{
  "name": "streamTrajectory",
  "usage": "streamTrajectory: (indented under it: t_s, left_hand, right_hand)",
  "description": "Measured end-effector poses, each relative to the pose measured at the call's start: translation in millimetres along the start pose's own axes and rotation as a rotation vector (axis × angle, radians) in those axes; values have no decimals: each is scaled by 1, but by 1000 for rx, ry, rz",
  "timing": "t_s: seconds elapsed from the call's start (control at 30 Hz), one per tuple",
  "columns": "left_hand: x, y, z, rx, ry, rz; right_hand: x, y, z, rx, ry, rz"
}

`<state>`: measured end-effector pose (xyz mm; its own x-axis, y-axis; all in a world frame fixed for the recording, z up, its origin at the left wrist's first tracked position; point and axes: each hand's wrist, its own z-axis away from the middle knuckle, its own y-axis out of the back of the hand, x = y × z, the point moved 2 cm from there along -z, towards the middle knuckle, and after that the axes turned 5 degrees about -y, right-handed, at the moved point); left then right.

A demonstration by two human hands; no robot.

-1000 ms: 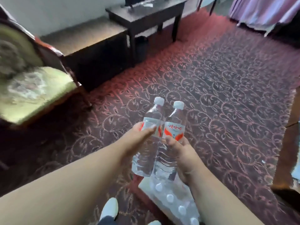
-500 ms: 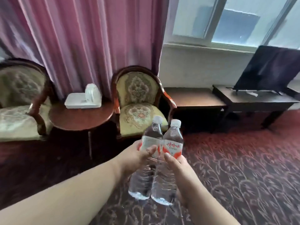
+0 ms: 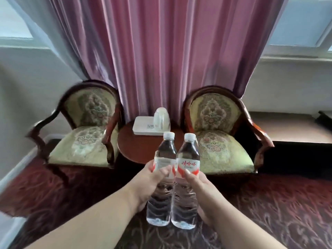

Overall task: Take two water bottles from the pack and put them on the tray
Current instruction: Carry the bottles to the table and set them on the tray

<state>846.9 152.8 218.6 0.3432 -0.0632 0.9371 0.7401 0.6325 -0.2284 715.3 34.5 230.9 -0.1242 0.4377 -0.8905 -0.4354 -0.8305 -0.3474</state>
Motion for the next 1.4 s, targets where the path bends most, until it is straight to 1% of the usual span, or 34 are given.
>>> streamTrajectory:
  t_s: [0.2,0.3,0.43,0.57,0.73,0.8,0.87,0.93,1.0,1.1,1.17,1.23,1.3,1.33,1.4]
  left_hand:
    - [24,65,-88,78,24,7]
    - [46,91,-150,122,-14,9]
    - [84,123,-232,178,-36,-34]
    - [109,158,-302,243,-27,-29]
    - [125,215,-385,336,-27,-30]
    - [133,237,-421,295,-12,-39]
    - [138,260,-459,203,-32,-80]
    - [146,279,-497,113,-56,-200]
    - [149,297,-531,57,-81,-297]
    - [148,323,-584,-41,-73,-415]
    - [145,334,-613,-45,-76,-490]
    - [131,348,-651,-39,-87,-552]
    - [110,361,-686,-17,-116,-596]
    - [100,366,-701,10,-121,-611]
    - [72,378,-730,119,-112,-628]
  right_hand:
    - [-16,-10,-120,-75,-82,65]
    - [-35,-5,-192,-111,-102,70]
    - [-73,-1,-293,-171,-182,76]
    - [-102,-7,-382,-182,-230,111]
    - [-111,-21,-483,-173,-207,156]
    - [-113,-26,-521,-111,-186,180]
    - [-111,-29,-560,-50,-155,198]
    - [-111,-26,-597,31,-141,210]
    - [-110,-22,-630,66,-129,217]
    - [-105,-13,-678,140,-136,267]
    - [-100,-6,-707,152,-131,326]
    - [-89,10,-745,199,-109,409]
    - [-76,27,-781,213,-107,436]
    - [-69,37,-799,201,-106,470]
    - [-52,55,-835,168,-121,552]
